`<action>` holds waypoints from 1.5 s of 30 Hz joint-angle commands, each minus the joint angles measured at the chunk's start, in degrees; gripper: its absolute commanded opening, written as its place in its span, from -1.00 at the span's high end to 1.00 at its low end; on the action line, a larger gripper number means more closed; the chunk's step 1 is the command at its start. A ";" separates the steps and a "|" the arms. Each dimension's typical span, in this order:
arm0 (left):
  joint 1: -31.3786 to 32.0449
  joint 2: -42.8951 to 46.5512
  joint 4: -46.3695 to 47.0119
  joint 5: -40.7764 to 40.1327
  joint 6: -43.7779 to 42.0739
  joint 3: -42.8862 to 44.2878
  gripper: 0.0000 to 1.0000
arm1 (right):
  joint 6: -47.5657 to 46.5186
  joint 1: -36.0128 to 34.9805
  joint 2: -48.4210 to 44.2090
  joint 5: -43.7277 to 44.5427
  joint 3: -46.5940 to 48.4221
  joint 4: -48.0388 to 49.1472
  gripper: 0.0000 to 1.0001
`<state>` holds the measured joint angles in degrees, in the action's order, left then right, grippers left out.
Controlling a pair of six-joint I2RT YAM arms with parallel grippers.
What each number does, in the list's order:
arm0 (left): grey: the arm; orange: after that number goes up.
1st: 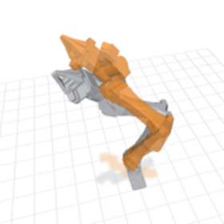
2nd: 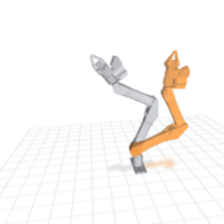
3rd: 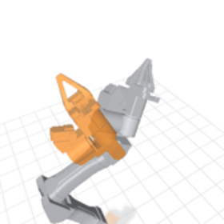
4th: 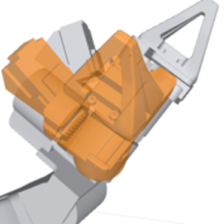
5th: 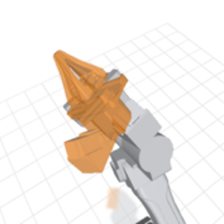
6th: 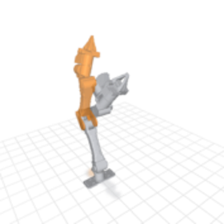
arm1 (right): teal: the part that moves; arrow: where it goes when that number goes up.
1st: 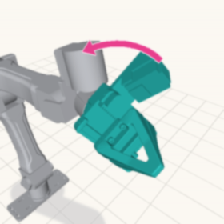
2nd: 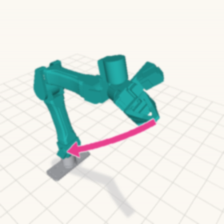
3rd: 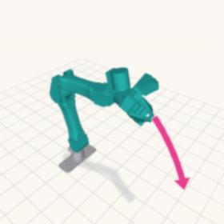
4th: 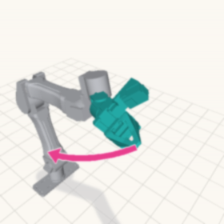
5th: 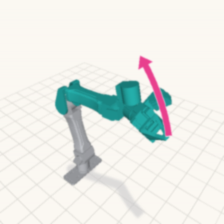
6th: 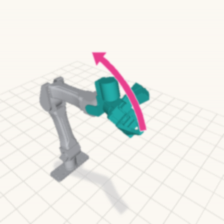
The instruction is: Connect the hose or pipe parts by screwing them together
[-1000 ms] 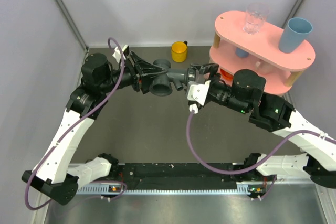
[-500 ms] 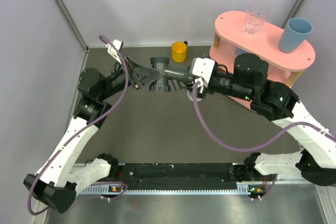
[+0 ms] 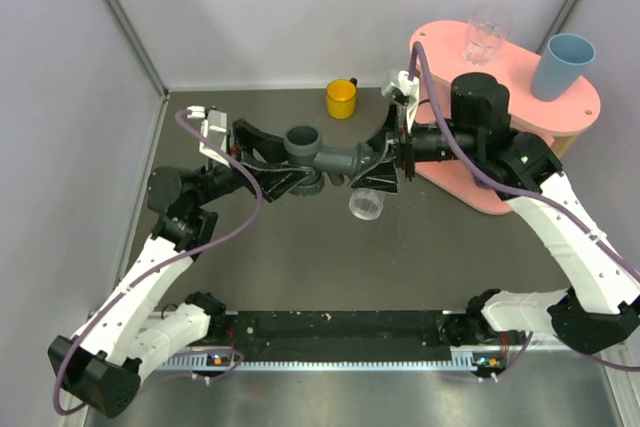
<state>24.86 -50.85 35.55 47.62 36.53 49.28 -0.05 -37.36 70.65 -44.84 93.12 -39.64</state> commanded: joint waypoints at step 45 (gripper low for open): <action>-3.07 -4.52 -30.03 -5.25 39.71 17.26 1.00 | -40.05 -24.77 -6.06 42.91 -1.37 5.98 0.82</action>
<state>22.44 -56.77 -12.32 39.51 82.15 68.40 -46.89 -61.25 64.62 -1.26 89.03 -32.64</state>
